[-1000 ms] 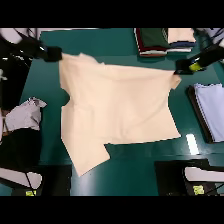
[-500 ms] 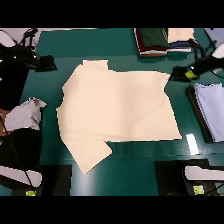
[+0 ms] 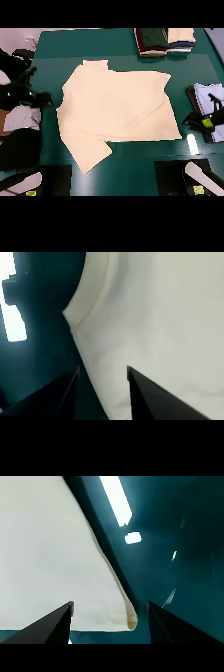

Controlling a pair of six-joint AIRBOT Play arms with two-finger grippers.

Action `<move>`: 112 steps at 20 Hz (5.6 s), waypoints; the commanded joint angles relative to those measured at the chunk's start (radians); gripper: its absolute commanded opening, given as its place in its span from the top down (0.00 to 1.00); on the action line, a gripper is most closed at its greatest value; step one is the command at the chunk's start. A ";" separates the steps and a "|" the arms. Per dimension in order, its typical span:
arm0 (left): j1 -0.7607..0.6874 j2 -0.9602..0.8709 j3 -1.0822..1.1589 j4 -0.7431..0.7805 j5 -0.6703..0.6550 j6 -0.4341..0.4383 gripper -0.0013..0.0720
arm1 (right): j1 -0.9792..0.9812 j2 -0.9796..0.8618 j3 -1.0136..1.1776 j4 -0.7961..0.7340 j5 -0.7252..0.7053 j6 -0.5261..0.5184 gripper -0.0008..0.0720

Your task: Fold the shirts.

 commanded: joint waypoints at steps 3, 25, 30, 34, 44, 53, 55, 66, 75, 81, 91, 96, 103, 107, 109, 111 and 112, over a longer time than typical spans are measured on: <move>0.002 0.142 -0.244 0.002 0.032 0.005 0.47 | -0.071 0.040 -0.186 0.004 -0.002 -0.005 0.26; 0.002 0.143 -0.538 -0.173 0.111 0.025 0.47 | 0.356 0.056 0.018 -0.084 -0.079 0.060 0.97; 0.002 0.143 -0.578 -0.276 0.112 0.065 0.47 | 0.322 0.085 0.018 -0.083 -0.078 0.060 0.97; 0.002 0.146 -0.526 -0.287 0.080 0.084 0.95 | 0.322 0.085 0.030 -0.075 -0.069 0.059 0.97; 0.002 0.470 0.418 -0.270 0.115 0.020 0.95 | 0.322 0.233 0.714 0.001 -0.089 0.059 0.97; 0.002 0.474 1.049 -0.154 0.187 -0.072 0.95 | 0.322 0.295 1.255 -0.065 -0.118 0.060 0.97; 0.002 0.464 1.035 -0.110 0.159 -0.108 0.95 | 0.322 0.254 1.339 -0.096 -0.047 0.068 0.97; -0.018 0.042 0.456 -0.156 0.041 -0.015 0.95 | 0.418 -0.192 0.998 -0.142 0.046 0.036 0.97; -0.058 -0.492 0.518 -0.189 0.184 0.035 0.95 | 0.480 -0.659 1.083 -0.097 -0.049 0.070 0.97; -0.040 -0.499 0.622 -0.136 0.051 0.073 0.95 | 0.473 -0.660 1.196 -0.089 -0.034 0.066 0.97; -0.039 -0.500 0.351 -0.108 0.005 0.073 0.95 | 0.500 -0.523 0.695 -0.087 -0.163 0.067 0.97; -0.038 -0.478 0.327 -0.106 -0.025 0.084 0.61 | 0.515 -0.477 0.609 -0.084 -0.203 0.067 0.71; -0.038 -0.192 0.304 0.019 -0.078 0.039 0.30 | 0.375 -0.255 0.468 -0.081 -0.040 0.013 0.46; -0.038 0.029 0.073 0.028 -0.078 0.008 0.30 | 0.182 -0.099 0.151 -0.084 0.031 -0.032 0.36; -0.038 0.128 -0.046 0.025 -0.063 0.000 0.30 | 0.090 -0.043 0.007 -0.084 0.031 -0.050 0.29; -0.038 0.185 -0.114 0.024 -0.060 -0.018 0.30 | 0.048 -0.016 -0.093 -0.074 0.026 -0.064 0.29; -0.038 0.199 -0.132 0.021 -0.061 -0.019 0.30 | 0.049 -0.008 -0.127 -0.076 0.023 -0.066 0.29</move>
